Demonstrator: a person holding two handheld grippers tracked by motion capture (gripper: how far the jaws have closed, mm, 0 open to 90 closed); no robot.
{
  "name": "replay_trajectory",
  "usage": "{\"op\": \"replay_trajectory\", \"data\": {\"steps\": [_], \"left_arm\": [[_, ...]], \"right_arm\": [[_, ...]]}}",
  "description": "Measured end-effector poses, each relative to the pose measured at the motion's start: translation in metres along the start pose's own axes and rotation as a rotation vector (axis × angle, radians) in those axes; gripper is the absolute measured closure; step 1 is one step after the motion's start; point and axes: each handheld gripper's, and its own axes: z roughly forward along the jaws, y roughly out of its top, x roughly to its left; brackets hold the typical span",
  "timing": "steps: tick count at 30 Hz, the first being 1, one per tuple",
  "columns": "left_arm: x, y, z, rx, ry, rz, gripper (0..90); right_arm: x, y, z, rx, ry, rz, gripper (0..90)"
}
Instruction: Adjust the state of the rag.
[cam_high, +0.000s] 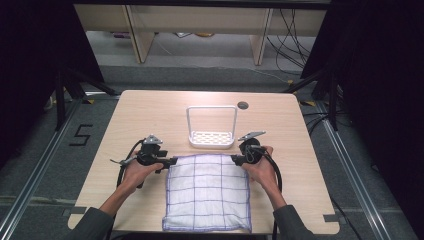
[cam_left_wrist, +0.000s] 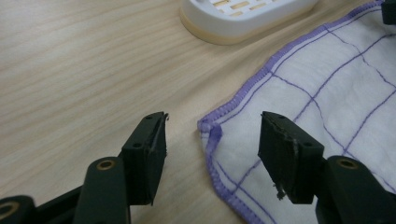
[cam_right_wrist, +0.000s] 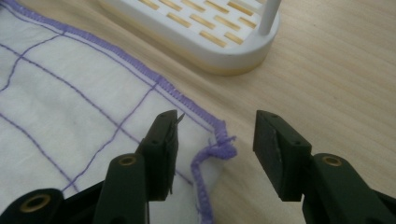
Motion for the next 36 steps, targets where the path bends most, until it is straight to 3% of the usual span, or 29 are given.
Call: {"op": "replay_trajectory", "data": {"steps": [3, 5, 8, 11, 13, 15, 16, 19, 21, 22, 23, 24, 25, 27, 29, 36], "left_arm": [[0.001, 0.002, 0.007, 0.012, 0.003, 0.007, 46.1], [0.002, 0.002, 0.011, 0.025, 0.003, 0.009, 49.2], [0.002, 0.003, 0.013, 0.021, 0.009, 0.011, 56.8], [0.001, 0.004, 0.014, 0.012, 0.019, 0.046, 68.4], [0.0, 0.005, 0.015, 0.005, 0.017, 0.077, 76.9], [-0.002, 0.005, 0.015, -0.004, 0.011, 0.099, 83.5], [-0.003, 0.005, 0.014, -0.017, 0.008, 0.106, 85.1], [-0.004, 0.007, 0.01, -0.033, 0.011, 0.109, 86.8], [-0.004, 0.008, 0.008, -0.042, 0.009, 0.115, 87.1], [-0.003, 0.008, 0.007, -0.042, 0.012, 0.119, 87.2], [-0.003, 0.008, 0.006, -0.053, 0.02, 0.118, 87.2], [-0.002, 0.009, 0.005, -0.055, 0.014, 0.112, 87.2], [-0.002, 0.009, 0.005, -0.065, 0.023, 0.106, 87.2], [0.0, 0.011, 0.001, -0.066, 0.014, 0.108, 87.3], [-0.001, 0.013, -0.003, -0.085, 0.015, 0.107, 87.4], [-0.004, 0.028, -0.019, -0.134, 0.016, 0.143, 87.6]], "right_arm": [[-0.004, 0.001, 0.005, 0.005, 0.021, 0.039, 55.0], [-0.006, 0.001, 0.009, 0.013, 0.021, 0.04, 56.5], [-0.008, 0.0, 0.012, 0.024, 0.009, 0.03, 63.8], [-0.009, -0.001, 0.012, 0.018, 0.02, 0.055, 74.1], [-0.012, -0.001, 0.011, 0.011, 0.013, 0.009, 79.4], [-0.012, -0.001, 0.008, 0.004, 0.015, -0.01, 82.7], [-0.011, 0.0, 0.007, -0.003, 0.012, 0.004, 83.6], [-0.012, 0.0, 0.003, -0.01, 0.012, -0.026, 84.7], [-0.011, 0.002, 0.0, -0.015, 0.015, -0.013, 85.0], [-0.012, 0.002, -0.001, -0.023, 0.009, -0.031, 85.2], [-0.011, 0.002, -0.001, -0.04, 0.009, -0.01, 85.3], [-0.011, 0.003, -0.004, -0.025, 0.012, -0.022, 85.4], [-0.012, 0.003, -0.005, -0.049, 0.013, -0.039, 85.5], [-0.011, 0.005, -0.009, -0.038, 0.02, -0.024, 85.8], [-0.011, 0.007, -0.012, -0.048, 0.021, -0.048, 85.9], [-0.012, 0.012, -0.026, -0.085, 0.034, -0.05, 86.1]]}}
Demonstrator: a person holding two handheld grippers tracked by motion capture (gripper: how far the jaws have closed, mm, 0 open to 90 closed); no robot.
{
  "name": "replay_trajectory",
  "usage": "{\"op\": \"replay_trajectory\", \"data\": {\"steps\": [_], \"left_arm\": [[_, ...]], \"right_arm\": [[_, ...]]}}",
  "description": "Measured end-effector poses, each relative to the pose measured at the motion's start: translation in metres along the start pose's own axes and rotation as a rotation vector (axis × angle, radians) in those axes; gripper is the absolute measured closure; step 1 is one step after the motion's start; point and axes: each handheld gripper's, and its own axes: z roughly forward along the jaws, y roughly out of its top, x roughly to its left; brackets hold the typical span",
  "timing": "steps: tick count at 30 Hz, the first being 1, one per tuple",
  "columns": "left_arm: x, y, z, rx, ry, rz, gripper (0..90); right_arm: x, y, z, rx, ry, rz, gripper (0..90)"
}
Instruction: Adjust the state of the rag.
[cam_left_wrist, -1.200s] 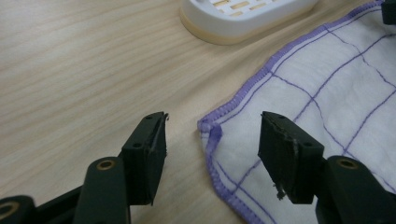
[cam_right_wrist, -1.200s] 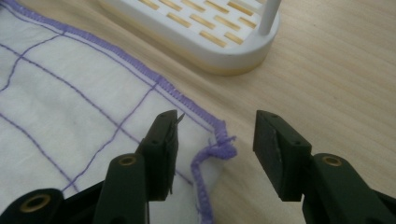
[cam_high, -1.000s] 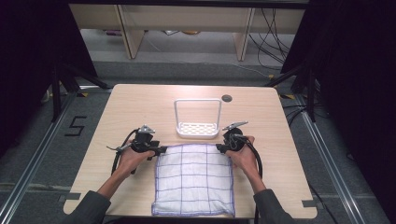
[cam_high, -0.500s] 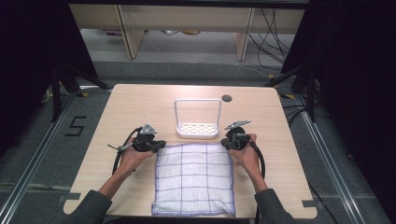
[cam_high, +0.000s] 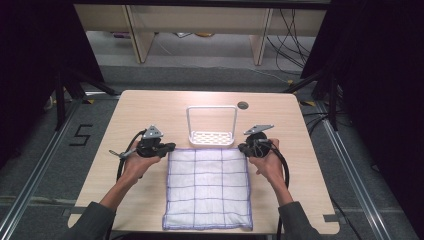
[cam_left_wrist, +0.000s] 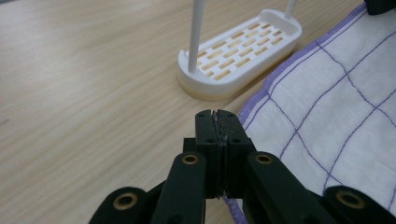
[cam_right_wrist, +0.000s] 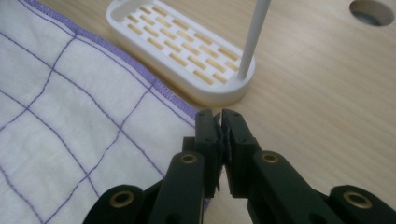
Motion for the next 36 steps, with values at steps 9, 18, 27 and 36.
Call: {"op": "replay_trajectory", "data": {"steps": [9, 18, 27, 36], "left_arm": [[0.006, 0.015, -0.007, -0.074, -0.009, -0.016, 87.5], [0.01, 0.023, -0.02, -0.118, -0.012, -0.019, 87.5], [-0.006, 0.017, -0.042, -0.143, -0.042, 0.025, 87.4], [-0.034, -0.009, -0.069, -0.145, -0.097, 0.09, 87.3]], "right_arm": [[-0.001, 0.021, -0.016, -0.026, -0.02, -0.05, 86.1], [0.0, 0.027, -0.022, -0.041, -0.008, -0.037, 86.1], [0.009, 0.015, -0.043, -0.06, 0.003, -0.082, 86.0], [0.027, -0.013, -0.064, -0.102, 0.025, -0.154, 85.9]]}}
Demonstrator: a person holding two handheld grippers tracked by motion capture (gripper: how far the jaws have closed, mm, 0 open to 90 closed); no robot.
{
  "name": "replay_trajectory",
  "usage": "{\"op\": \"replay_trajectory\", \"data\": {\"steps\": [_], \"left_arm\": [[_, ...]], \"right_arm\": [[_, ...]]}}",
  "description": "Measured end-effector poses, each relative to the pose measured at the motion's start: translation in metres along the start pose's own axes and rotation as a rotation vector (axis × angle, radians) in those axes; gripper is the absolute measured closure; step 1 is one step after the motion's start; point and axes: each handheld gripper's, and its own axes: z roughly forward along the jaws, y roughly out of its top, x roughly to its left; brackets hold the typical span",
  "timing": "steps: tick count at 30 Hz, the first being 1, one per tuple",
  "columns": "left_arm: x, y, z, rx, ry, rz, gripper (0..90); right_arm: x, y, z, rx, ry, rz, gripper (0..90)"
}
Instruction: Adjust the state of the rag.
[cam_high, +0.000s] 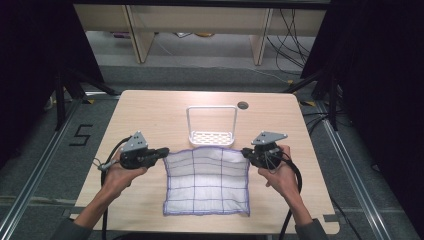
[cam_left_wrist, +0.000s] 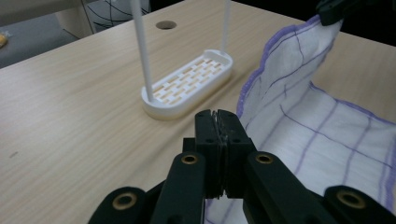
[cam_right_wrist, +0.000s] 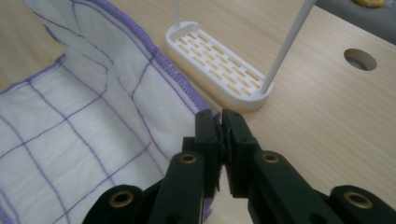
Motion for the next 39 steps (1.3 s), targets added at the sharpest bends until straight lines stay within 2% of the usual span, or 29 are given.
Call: {"op": "replay_trajectory", "data": {"steps": [3, 5, 6, 9, 10, 15, 18, 19, 21, 22, 23, 24, 25, 26, 27, 30, 31, 32, 36, 37, 39], "left_arm": [[-0.011, -0.012, -0.007, 0.025, -0.023, 0.016, 87.3], [-0.019, -0.023, -0.009, 0.033, -0.053, 0.003, 87.2], [-0.022, -0.028, -0.01, 0.044, -0.054, -0.001, 87.2], [-0.028, -0.038, -0.009, 0.071, -0.075, -0.001, 87.1], [-0.031, -0.041, -0.01, 0.077, -0.073, -0.005, 87.1], [-0.041, -0.05, -0.014, 0.072, -0.093, -0.006, 87.0], [-0.047, -0.056, -0.015, 0.087, -0.097, -0.007, 86.9], [-0.048, -0.058, -0.014, 0.097, -0.104, 0.002, 86.9], [-0.051, -0.063, -0.013, 0.1, -0.114, -0.006, 86.8], [-0.052, -0.065, -0.012, 0.112, -0.114, 0.008, 86.7], [-0.054, -0.068, -0.011, 0.112, -0.12, -0.001, 86.6], [-0.054, -0.07, -0.011, 0.121, -0.121, 0.013, 86.6], [-0.055, -0.072, -0.012, 0.127, -0.126, 0.015, 86.6], [-0.057, -0.075, -0.012, 0.132, -0.126, 0.02, 86.6], [-0.059, -0.076, -0.013, 0.135, -0.125, 0.012, 86.7], [-0.066, -0.082, -0.015, 0.17, -0.143, 0.035, 86.5], [-0.067, -0.084, -0.015, 0.162, -0.143, 0.04, 86.5], [-0.069, -0.087, -0.014, 0.16, -0.139, 0.029, 86.4], [-0.073, -0.092, -0.013, 0.196, -0.158, 0.053, 86.4], [-0.074, -0.094, -0.012, 0.219, -0.162, 0.031, 85.8], [-0.075, -0.096, -0.011, 0.232, -0.16, 0.034, 83.2]], "right_arm": [[0.008, -0.01, -0.005, -0.009, 0.008, -0.01, 85.9], [0.014, -0.017, -0.008, -0.013, 0.013, -0.021, 85.9], [0.018, -0.022, -0.009, 0.0, 0.02, -0.013, 85.9], [0.025, -0.032, -0.009, 0.008, 0.025, -0.043, 85.8], [0.026, -0.034, -0.009, 0.009, 0.026, -0.036, 85.8], [0.034, -0.045, -0.011, 0.012, 0.039, -0.035, 85.6], [0.04, -0.051, -0.012, 0.026, 0.048, -0.032, 85.5], [0.042, -0.054, -0.011, 0.014, 0.042, -0.047, 85.4], [0.046, -0.06, -0.011, 0.028, 0.047, -0.052, 85.3], [0.047, -0.061, -0.011, 0.034, 0.043, -0.043, 85.2], [0.049, -0.063, -0.011, 0.033, 0.04, -0.056, 84.9], [0.052, -0.067, -0.011, 0.048, 0.052, -0.042, 84.7], [0.051, -0.068, -0.01, 0.037, 0.052, -0.07, 84.5], [0.054, -0.07, -0.012, 0.055, 0.057, -0.051, 84.1], [0.054, -0.072, -0.012, 0.054, 0.056, -0.076, 84.0], [0.058, -0.077, -0.015, 0.069, 0.064, -0.068, 84.0], [0.06, -0.079, -0.016, 0.075, 0.064, -0.069, 84.0], [0.061, -0.08, -0.016, 0.067, 0.063, -0.083, 83.9], [0.069, -0.089, -0.018, 0.099, 0.064, -0.092, 82.8], [0.071, -0.092, -0.019, 0.111, 0.064, -0.087, 80.6], [0.073, -0.097, -0.018, 0.13, 0.073, -0.068, 77.4]]}}
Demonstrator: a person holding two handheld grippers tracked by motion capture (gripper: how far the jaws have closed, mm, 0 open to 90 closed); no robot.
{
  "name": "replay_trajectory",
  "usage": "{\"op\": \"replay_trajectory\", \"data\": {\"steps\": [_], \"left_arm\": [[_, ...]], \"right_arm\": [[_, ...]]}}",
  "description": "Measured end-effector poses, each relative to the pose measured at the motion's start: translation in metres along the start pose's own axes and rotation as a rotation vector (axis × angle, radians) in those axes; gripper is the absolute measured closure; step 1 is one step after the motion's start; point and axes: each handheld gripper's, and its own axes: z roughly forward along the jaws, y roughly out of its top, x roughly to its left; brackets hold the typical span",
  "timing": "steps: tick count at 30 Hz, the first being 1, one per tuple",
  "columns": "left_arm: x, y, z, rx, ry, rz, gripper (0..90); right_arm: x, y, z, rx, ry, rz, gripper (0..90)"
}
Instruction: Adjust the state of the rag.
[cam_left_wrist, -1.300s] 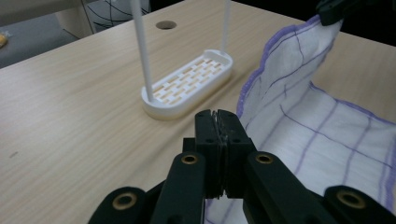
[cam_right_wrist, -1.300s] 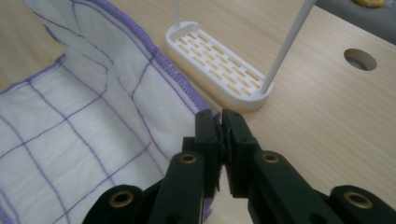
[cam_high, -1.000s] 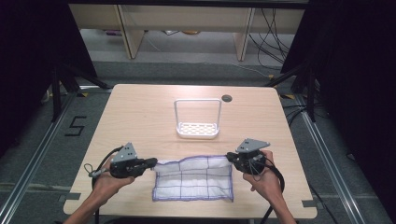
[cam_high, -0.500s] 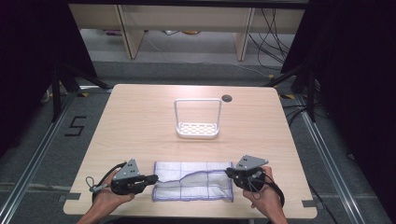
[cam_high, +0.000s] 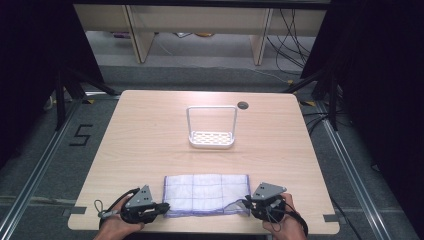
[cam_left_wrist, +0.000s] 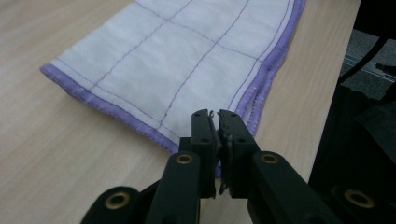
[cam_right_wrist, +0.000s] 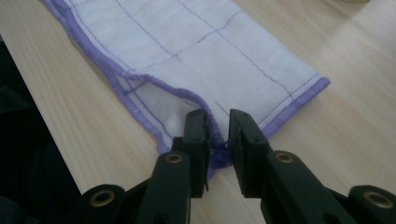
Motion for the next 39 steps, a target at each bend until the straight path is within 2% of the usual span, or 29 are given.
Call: {"op": "replay_trajectory", "data": {"steps": [3, 4, 5, 6, 8, 9, 10, 12, 13, 15, 17, 18, 19, 20, 21, 22, 23, 24, 25, 26, 27, 28, 29, 32, 33, 34, 35, 36, 39], "left_arm": [[-0.003, -0.001, 0.0, 0.005, -0.035, 0.009, 76.8], [-0.002, 0.0, -0.001, 0.004, -0.035, 0.012, 67.9], [-0.003, 0.002, -0.003, -0.027, -0.034, -0.02, 59.9], [-0.001, 0.004, -0.006, -0.054, -0.028, -0.023, 55.3], [0.007, 0.011, -0.012, -0.094, -0.008, -0.066, 49.8], [0.012, 0.014, -0.014, -0.104, 0.012, -0.075, 47.1], [0.016, 0.017, -0.013, -0.123, 0.024, -0.108, 45.3], [0.027, 0.024, -0.012, -0.114, 0.068, -0.109, 43.5], [0.032, 0.027, -0.009, -0.123, 0.082, -0.125, 42.6], [0.043, 0.034, -0.004, -0.117, 0.1, -0.137, 42.3], [0.051, 0.04, 0.001, -0.091, 0.114, -0.133, 41.8], [0.057, 0.044, 0.006, -0.077, 0.11, -0.129, 41.0], [0.061, 0.046, 0.009, -0.077, 0.125, -0.138, 40.7], [0.065, 0.047, 0.013, -0.073, 0.13, -0.149, 40.3], [0.069, 0.048, 0.015, -0.045, 0.124, -0.138, 40.2], [0.07, 0.049, 0.017, -0.046, 0.126, -0.155, 40.2], [0.073, 0.05, 0.02, -0.038, 0.122, -0.155, 40.2], [0.074, 0.05, 0.022, -0.029, 0.117, -0.157, 40.7], [0.075, 0.049, 0.024, -0.016, 0.105, -0.146, 42.3], [0.076, 0.048, 0.025, 0.009, 0.098, -0.125, 42.8], [0.075, 0.048, 0.027, 0.0, 0.101, -0.138, 43.1], [0.076, 0.047, 0.026, 0.034, 0.096, -0.106, 43.8], [0.075, 0.046, 0.028, 0.017, 0.093, -0.118, 45.3], [0.075, 0.045, 0.032, 0.017, 0.093, -0.119, 49.2], [0.075, 0.045, 0.032, 0.021, 0.091, -0.117, 49.9], [0.076, 0.045, 0.033, 0.022, 0.088, -0.116, 50.9], [0.076, 0.045, 0.034, 0.023, 0.087, -0.113, 51.8], [0.076, 0.045, 0.034, 0.035, 0.081, -0.099, 52.9], [0.075, 0.044, 0.035, 0.054, 0.087, -0.082, 54.4]], "right_arm": [[0.003, -0.006, -0.001, 0.01, 0.008, -0.002, 71.9], [0.004, -0.008, -0.003, 0.003, 0.011, 0.015, 65.8], [0.005, -0.008, -0.005, -0.007, 0.0, 0.024, 63.7], [0.004, -0.008, -0.009, -0.018, -0.01, 0.029, 62.8], [0.002, -0.006, -0.017, -0.071, -0.032, 0.035, 59.4], [0.001, -0.005, -0.021, -0.089, -0.048, 0.06, 57.3], [0.001, -0.003, -0.023, -0.097, -0.063, 0.087, 56.1], [-0.002, -0.001, -0.022, -0.086, -0.082, 0.109, 55.3], [-0.003, -0.001, -0.02, -0.084, -0.089, 0.121, 55.3], [-0.005, 0.0, -0.017, -0.058, -0.081, 0.16, 55.3], [-0.008, 0.001, -0.012, -0.057, -0.089, 0.174, 55.2], [-0.008, 0.001, -0.01, -0.042, -0.085, 0.194, 54.8], [-0.008, 0.001, -0.007, -0.025, -0.094, 0.207, 54.1], [-0.008, 0.001, -0.004, -0.023, -0.09, 0.212, 52.6], [-0.007, 0.0, -0.002, -0.02, -0.1, 0.203, 51.3], [-0.005, 0.001, -0.001, -0.007, -0.092, 0.22, 50.0], [-0.004, 0.0, 0.001, -0.006, -0.098, 0.212, 48.4], [-0.002, 0.0, 0.003, 0.006, -0.101, 0.228, 46.9], [-0.001, -0.001, 0.004, 0.006, -0.109, 0.217, 46.2], [0.001, -0.002, 0.005, 0.019, -0.105, 0.233, 45.7], [0.002, -0.002, 0.007, 0.023, -0.102, 0.233, 45.6], [0.002, -0.003, 0.008, 0.023, -0.103, 0.213, 45.7], [0.005, -0.003, 0.009, 0.036, -0.101, 0.241, 45.8], [0.005, -0.003, 0.008, 0.025, -0.106, 0.233, 45.8], [0.007, -0.001, 0.006, 0.013, -0.107, 0.257, 45.8], [0.006, 0.0, 0.005, 0.001, -0.119, 0.241, 46.0], [0.007, 0.001, 0.004, -0.004, -0.12, 0.258, 46.2], [0.005, 0.002, 0.005, -0.003, -0.133, 0.239, 46.2], [0.003, 0.0, 0.01, 0.036, -0.142, 0.253, 45.8]]}}
